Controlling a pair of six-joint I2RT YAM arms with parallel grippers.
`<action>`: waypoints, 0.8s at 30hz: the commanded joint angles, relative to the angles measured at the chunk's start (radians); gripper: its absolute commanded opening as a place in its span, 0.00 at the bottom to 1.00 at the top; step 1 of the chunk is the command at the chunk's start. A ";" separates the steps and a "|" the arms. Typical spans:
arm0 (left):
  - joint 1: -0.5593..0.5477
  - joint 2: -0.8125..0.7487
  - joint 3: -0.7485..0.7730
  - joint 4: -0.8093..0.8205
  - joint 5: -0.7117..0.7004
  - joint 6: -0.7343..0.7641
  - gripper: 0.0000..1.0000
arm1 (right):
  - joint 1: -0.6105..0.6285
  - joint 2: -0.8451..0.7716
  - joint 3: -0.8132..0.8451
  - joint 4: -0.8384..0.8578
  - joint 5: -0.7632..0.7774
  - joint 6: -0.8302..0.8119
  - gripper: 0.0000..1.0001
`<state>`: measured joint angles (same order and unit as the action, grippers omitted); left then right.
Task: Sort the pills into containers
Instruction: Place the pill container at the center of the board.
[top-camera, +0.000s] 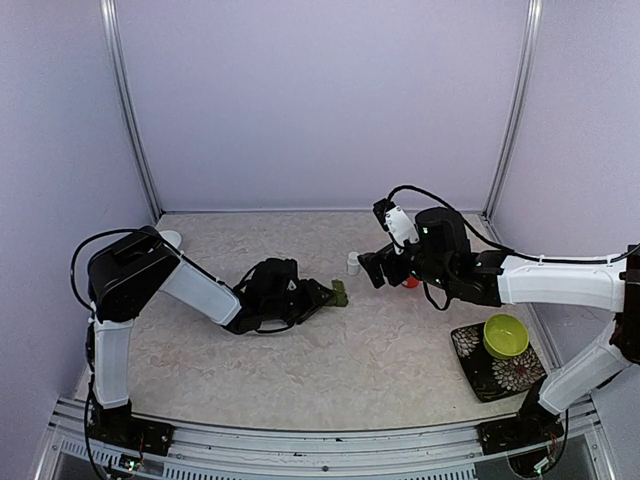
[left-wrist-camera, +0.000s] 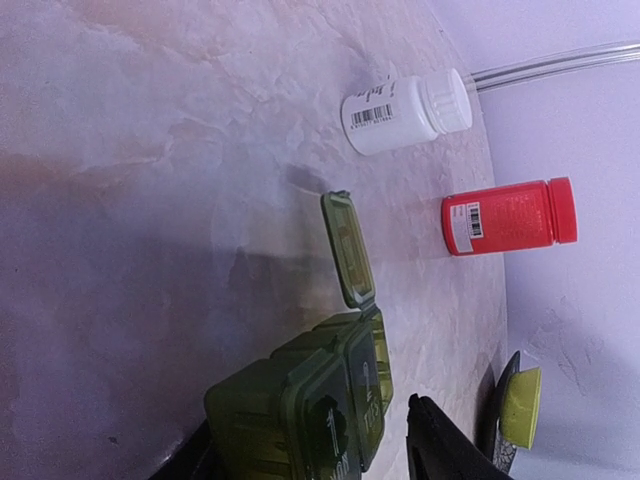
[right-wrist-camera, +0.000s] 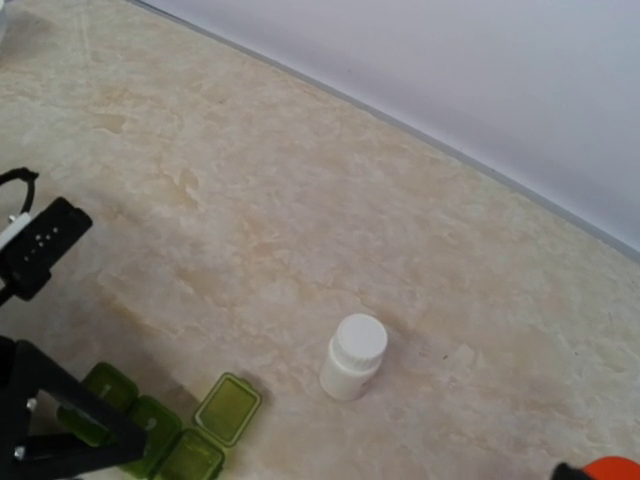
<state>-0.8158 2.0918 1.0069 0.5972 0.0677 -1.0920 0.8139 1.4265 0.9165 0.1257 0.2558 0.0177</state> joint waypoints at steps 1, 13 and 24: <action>0.008 -0.025 0.010 -0.048 -0.035 0.023 0.56 | -0.006 -0.022 -0.015 0.026 0.001 0.012 1.00; 0.054 -0.058 0.019 -0.078 -0.034 0.058 0.59 | -0.005 -0.011 -0.028 0.032 -0.001 0.012 1.00; 0.083 -0.005 0.115 -0.124 -0.014 0.088 0.60 | -0.006 -0.010 -0.027 0.025 0.026 -0.008 1.00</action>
<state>-0.7460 2.0674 1.0897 0.4999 0.0456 -1.0328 0.8139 1.4265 0.8982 0.1322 0.2592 0.0181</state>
